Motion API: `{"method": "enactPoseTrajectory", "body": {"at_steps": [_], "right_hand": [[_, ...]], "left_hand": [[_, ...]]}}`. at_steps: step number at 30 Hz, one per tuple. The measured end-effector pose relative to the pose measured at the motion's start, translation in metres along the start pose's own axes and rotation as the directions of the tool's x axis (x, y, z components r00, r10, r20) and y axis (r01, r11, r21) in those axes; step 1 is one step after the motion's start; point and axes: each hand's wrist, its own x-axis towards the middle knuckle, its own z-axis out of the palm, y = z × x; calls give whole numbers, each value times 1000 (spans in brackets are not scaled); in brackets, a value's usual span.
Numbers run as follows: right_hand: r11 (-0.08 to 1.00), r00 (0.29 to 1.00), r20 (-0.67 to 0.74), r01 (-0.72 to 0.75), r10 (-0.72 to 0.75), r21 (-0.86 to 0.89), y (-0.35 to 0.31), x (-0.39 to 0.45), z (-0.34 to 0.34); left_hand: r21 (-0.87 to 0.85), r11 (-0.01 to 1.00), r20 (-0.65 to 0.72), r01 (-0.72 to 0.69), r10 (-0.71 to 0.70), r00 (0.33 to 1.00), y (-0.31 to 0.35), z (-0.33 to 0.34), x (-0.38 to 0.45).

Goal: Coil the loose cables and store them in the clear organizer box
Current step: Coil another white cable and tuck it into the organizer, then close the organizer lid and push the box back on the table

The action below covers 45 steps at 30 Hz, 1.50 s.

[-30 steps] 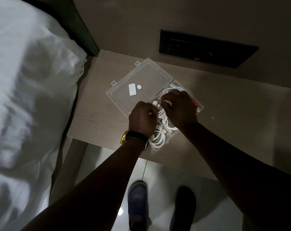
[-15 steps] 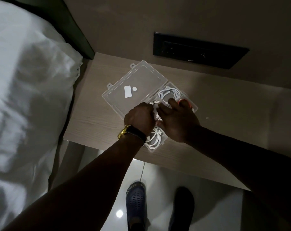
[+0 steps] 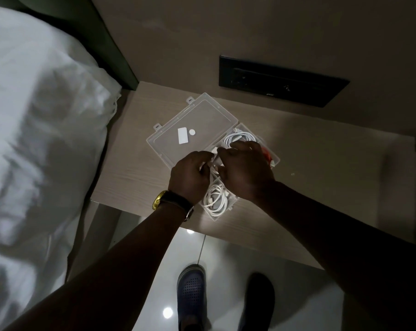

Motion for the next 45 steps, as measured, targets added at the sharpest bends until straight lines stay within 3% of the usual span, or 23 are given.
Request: {"method": "enactPoseTrajectory", "body": {"at_steps": [4,8,13,17,20,22,25,31,34,39,41,45], "right_hand": [[998,997,-71,-11,15,63,0,1,-3],[992,995,-102,11,2,122,-1,3,-1],[984,992,-128,7,16,177,3,7,3],[977,989,-144,15,17,212,7,9,10],[975,989,-151,23,11,221,6,9,13],[975,987,-161,23,13,220,4,9,15],[970,983,-182,20,26,243,6,9,13],[956,982,-141,-82,125,282,15,12,12],[975,992,-102,-47,70,216,12,8,15],[994,997,4,70,-71,85,6,9,20],[997,998,-15,69,-68,38,5,8,23],[983,988,-136,94,-72,158,12,-1,19]], "left_hand": [[-120,989,-21,90,-93,995,-5,0,-2],[-105,991,-8,88,-89,996,-9,1,-3],[-167,976,-122,141,-162,979,-22,-7,5],[-236,927,-259,293,-351,900,-49,-20,12],[-335,838,-298,431,-528,796,-62,-27,14],[-400,733,-230,550,-662,714,-71,-27,16],[-367,603,-46,709,-772,634,-80,-22,23],[-557,502,14,662,-791,612,-85,-21,31],[-668,497,-14,553,-752,659,-75,-26,20],[-630,732,-182,260,-465,867,-57,-33,6],[-545,818,-193,185,-338,921,-51,-33,-2],[-279,960,-162,38,-86,983,-48,-34,-23]]}}
